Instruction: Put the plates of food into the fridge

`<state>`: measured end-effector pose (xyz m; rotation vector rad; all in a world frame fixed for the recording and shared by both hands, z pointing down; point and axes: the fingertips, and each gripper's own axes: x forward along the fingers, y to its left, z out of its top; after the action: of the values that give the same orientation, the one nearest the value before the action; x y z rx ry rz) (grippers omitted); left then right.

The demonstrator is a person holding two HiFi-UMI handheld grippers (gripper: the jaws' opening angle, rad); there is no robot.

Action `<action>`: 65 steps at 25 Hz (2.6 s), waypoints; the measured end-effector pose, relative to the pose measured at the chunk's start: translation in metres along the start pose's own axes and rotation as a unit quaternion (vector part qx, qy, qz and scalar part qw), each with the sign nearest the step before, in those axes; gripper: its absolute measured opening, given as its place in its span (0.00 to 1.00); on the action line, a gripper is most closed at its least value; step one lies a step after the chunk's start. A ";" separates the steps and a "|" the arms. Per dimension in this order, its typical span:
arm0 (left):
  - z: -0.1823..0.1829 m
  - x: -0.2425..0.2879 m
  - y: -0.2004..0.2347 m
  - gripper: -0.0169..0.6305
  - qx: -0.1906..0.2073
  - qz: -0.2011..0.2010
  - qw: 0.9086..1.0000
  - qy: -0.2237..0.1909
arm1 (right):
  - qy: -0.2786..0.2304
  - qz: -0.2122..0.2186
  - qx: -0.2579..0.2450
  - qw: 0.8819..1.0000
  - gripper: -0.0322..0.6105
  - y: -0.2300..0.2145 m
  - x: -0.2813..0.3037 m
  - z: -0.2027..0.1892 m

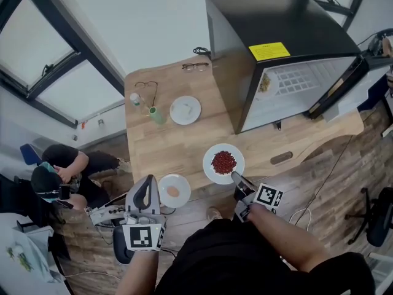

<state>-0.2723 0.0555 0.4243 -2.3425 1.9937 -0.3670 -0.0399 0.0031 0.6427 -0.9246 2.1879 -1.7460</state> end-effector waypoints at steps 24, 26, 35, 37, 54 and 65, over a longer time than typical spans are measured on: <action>0.068 0.106 -0.071 0.03 -0.020 -0.071 0.995 -0.072 | -0.162 -0.013 -0.031 0.986 0.10 0.022 -0.095 0.174; 0.073 0.114 -0.076 0.03 -0.020 -0.073 0.994 -0.075 | -0.174 -0.013 -0.035 0.984 0.10 0.023 -0.100 0.191; 0.099 0.153 -0.090 0.03 -0.017 -0.068 0.993 -0.095 | -0.204 -0.011 -0.040 0.978 0.10 0.028 -0.112 0.257; 0.104 0.162 -0.093 0.03 -0.017 -0.067 0.993 -0.096 | -0.208 -0.010 -0.028 0.978 0.10 0.026 -0.111 0.267; 0.126 0.209 -0.091 0.03 -0.016 -0.028 0.994 -0.102 | -0.237 -0.040 -0.035 0.970 0.10 0.022 -0.105 0.369; 0.127 0.208 -0.072 0.03 -0.020 0.035 0.994 -0.097 | -0.203 -0.061 -0.059 0.976 0.10 0.017 -0.075 0.412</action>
<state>-0.1467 -0.1504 0.3454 -2.2256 2.0022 -0.0918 0.2231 -0.2858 0.4924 -1.3345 2.0150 -1.3318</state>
